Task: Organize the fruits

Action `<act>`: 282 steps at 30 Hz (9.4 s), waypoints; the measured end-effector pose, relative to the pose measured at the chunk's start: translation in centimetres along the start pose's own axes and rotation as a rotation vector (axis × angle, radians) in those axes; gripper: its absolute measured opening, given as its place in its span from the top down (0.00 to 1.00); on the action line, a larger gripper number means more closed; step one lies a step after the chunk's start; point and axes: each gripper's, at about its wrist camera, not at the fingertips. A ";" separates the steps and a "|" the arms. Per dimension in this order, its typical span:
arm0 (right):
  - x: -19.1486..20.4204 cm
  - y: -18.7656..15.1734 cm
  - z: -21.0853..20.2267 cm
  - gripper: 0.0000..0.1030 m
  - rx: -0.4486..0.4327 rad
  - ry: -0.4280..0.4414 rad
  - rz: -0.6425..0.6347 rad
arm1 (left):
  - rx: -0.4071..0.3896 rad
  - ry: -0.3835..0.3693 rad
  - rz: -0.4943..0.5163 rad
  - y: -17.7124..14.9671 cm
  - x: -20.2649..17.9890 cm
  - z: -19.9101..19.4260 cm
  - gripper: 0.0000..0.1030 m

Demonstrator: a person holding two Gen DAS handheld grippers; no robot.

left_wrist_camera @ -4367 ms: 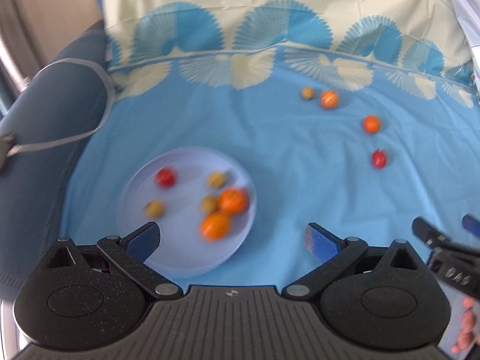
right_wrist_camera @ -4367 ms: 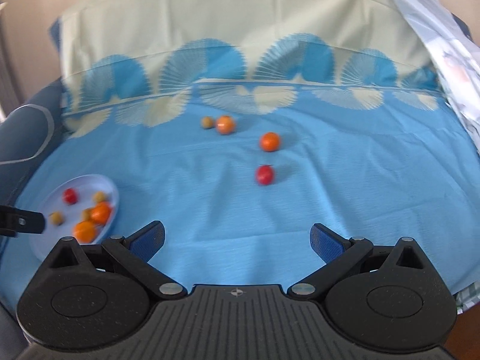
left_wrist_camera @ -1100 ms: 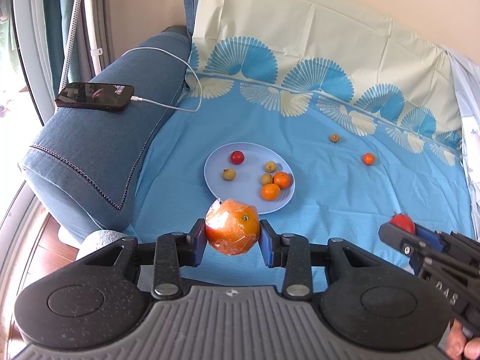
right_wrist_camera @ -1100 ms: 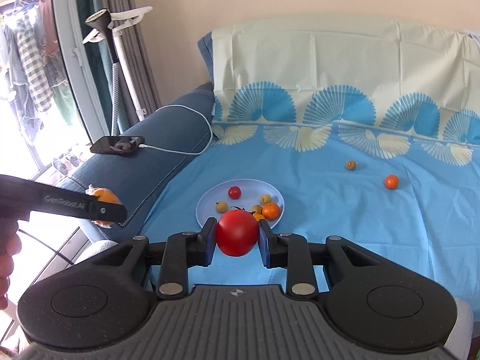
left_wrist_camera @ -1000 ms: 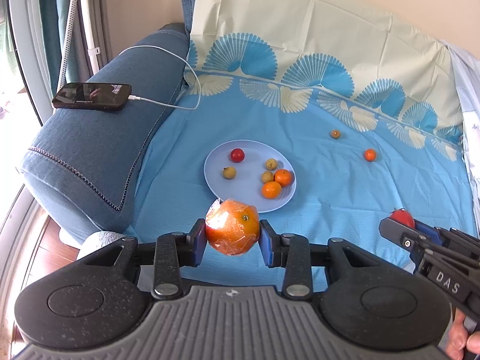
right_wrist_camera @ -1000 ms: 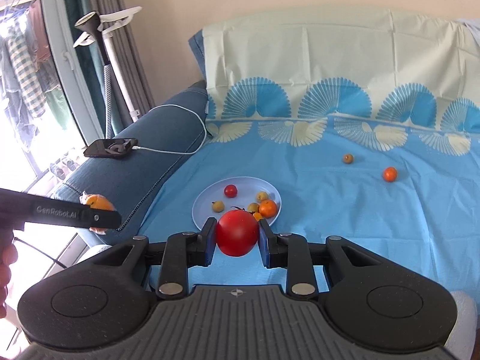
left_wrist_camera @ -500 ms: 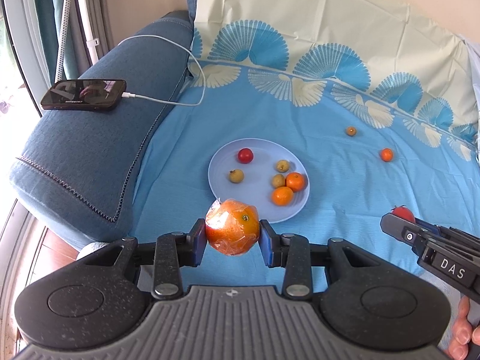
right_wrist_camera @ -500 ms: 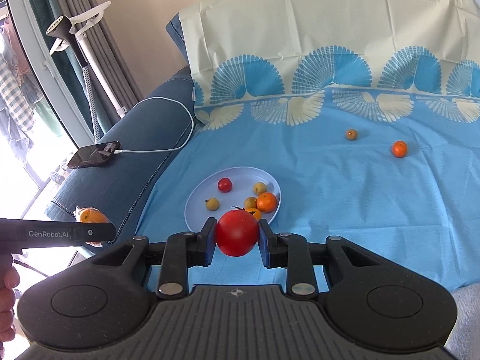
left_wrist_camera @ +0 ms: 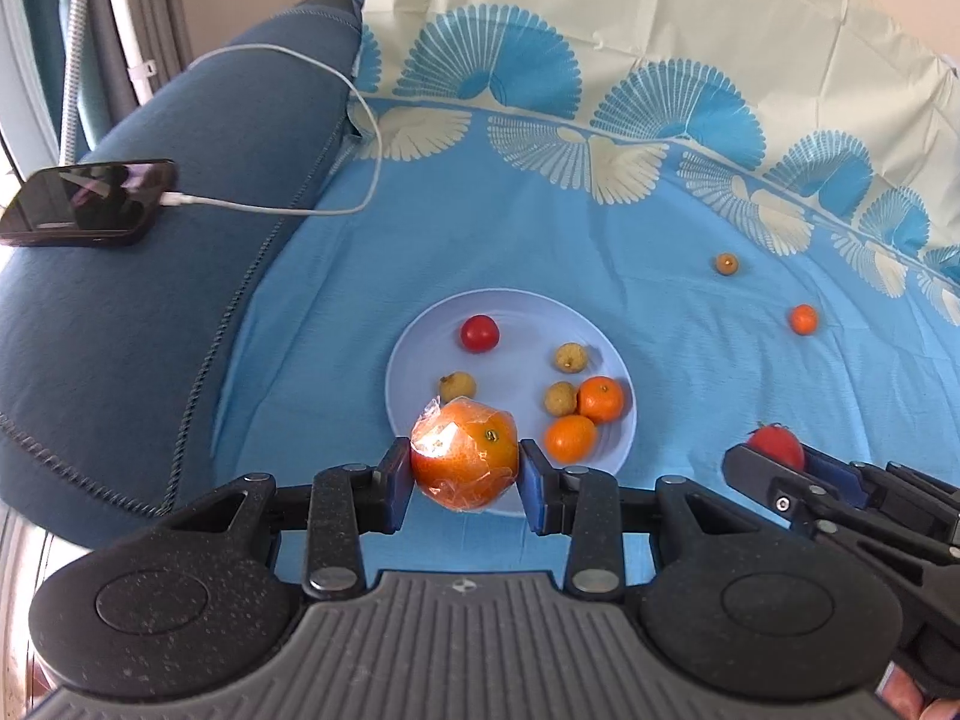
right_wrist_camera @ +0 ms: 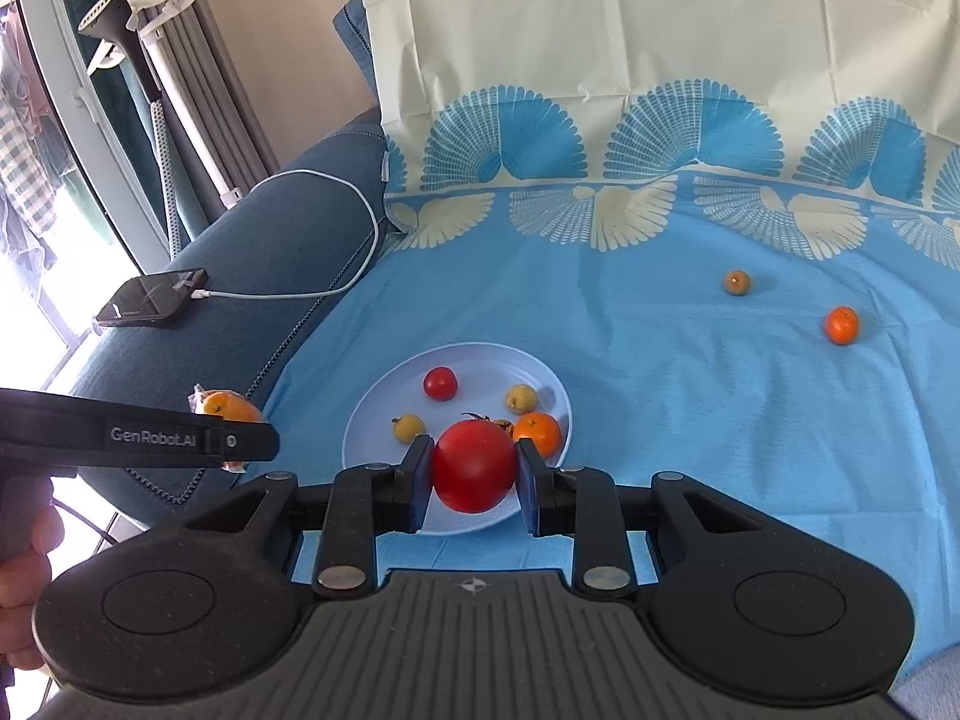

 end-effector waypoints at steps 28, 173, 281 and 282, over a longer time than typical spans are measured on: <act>-0.4 1.2 14.5 0.71 0.100 -0.058 -0.078 | 0.094 -0.002 0.014 3.1 1.9 14.0 0.54; -21.7 4.6 2.8 0.01 -0.281 -0.426 0.206 | 0.028 -0.035 0.297 13.4 -19.0 14.0 0.00; 2.3 -9.5 -16.2 0.63 -0.161 0.047 -0.160 | -0.120 0.030 0.078 -9.5 -5.0 -14.8 0.70; 2.3 -9.4 -16.1 0.63 -0.159 0.046 -0.158 | -0.118 0.028 0.076 -9.5 -4.9 -14.7 0.70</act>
Point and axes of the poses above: each gripper's, at about its wrist camera, not at the fingertips, and z roughly the way its jaws point, x to its left, y to its top, and after that the axes turned 15 degrees about z, right-handed
